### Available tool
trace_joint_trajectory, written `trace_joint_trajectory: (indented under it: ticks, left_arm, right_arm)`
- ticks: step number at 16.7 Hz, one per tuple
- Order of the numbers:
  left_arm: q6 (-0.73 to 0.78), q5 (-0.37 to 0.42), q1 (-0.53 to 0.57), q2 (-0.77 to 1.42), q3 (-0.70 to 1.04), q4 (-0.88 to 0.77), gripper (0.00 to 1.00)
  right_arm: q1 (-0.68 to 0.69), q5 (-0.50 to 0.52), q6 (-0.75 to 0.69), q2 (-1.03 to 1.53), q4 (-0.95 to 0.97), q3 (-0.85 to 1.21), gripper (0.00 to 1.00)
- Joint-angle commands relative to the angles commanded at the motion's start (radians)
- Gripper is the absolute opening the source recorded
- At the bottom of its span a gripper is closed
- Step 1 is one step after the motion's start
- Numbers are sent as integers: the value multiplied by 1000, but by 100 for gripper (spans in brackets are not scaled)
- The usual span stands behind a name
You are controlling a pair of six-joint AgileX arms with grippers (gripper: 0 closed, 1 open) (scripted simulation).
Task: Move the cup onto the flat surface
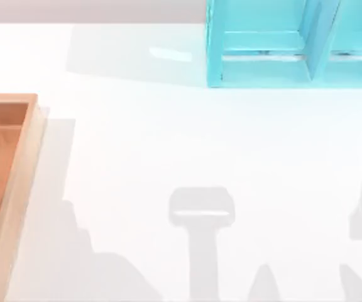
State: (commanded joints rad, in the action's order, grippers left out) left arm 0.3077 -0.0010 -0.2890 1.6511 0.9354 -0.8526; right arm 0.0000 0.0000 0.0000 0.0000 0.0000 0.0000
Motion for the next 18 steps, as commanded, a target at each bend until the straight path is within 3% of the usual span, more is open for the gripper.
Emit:
trace_joint_trajectory:
  ticks: [9,18]
  left_arm:
    - [0,0,0,0,0,0,2]
    - [1,1,1,-2,0,0,0]
  right_arm:
    - [0,0,0,0,0,0,100]
    - [0,0,0,0,0,0,100]
